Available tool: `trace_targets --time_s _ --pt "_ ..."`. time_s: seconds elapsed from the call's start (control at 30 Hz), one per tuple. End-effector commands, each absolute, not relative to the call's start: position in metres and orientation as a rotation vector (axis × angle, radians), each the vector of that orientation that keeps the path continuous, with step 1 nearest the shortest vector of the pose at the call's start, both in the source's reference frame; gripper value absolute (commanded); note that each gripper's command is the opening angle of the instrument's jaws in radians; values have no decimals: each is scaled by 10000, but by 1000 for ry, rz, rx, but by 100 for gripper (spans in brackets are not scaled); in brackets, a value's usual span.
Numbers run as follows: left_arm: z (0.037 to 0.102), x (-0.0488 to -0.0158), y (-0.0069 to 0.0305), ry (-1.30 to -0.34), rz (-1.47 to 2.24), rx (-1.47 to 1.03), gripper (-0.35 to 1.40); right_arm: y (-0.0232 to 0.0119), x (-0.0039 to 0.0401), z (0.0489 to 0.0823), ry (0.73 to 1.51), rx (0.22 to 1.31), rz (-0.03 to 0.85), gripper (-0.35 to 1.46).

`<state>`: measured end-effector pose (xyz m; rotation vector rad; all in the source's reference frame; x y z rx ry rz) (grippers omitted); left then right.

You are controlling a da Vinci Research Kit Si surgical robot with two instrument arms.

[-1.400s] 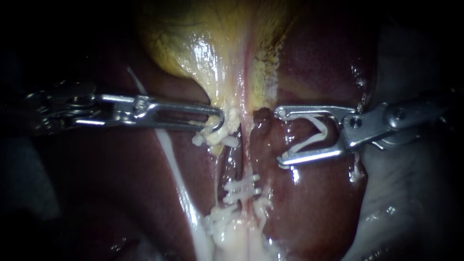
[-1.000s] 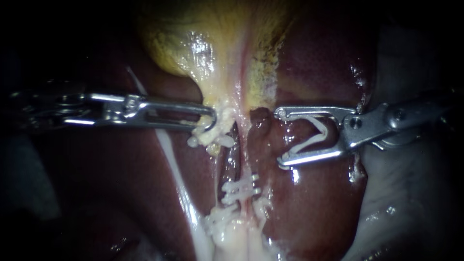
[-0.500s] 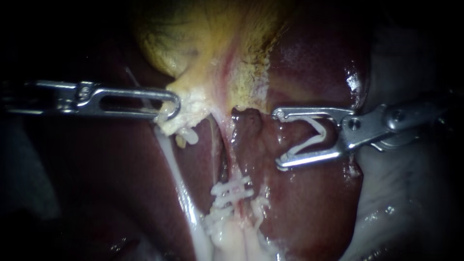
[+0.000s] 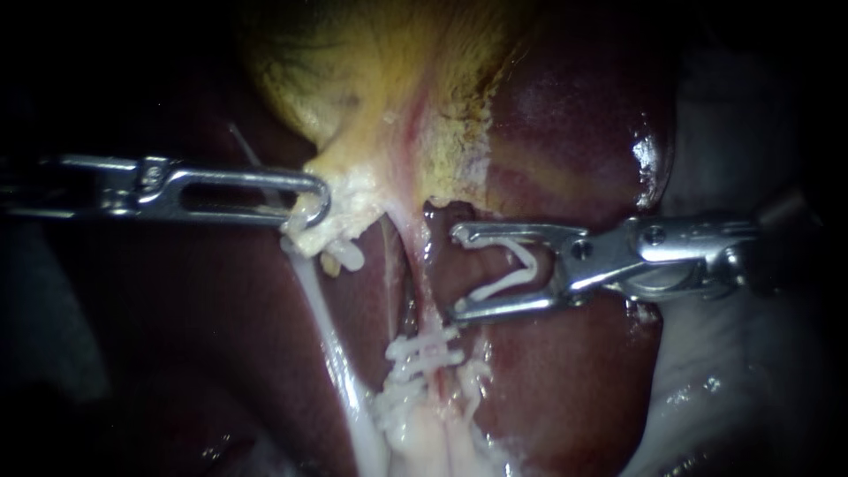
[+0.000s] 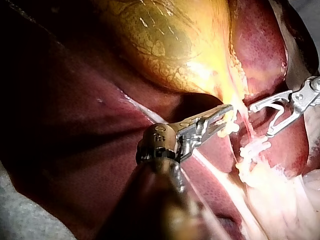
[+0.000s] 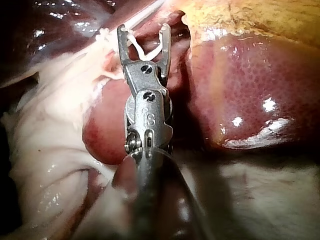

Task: Clipping third clip right tube

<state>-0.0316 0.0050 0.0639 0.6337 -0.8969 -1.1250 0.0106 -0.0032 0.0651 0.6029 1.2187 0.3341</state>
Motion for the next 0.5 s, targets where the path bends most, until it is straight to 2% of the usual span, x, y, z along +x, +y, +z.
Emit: trace_targets --time_s 0.03,0.33,0.5 --pt "639 -316 50 -897 -1125 635 -35 -33 110 653 1215 611 346 50" --pt "639 -316 50 -897 -1125 635 -35 -48 145 669 1184 712 417 49" --pt "639 -316 50 -898 -1119 633 -35 -50 158 674 1193 747 445 48"
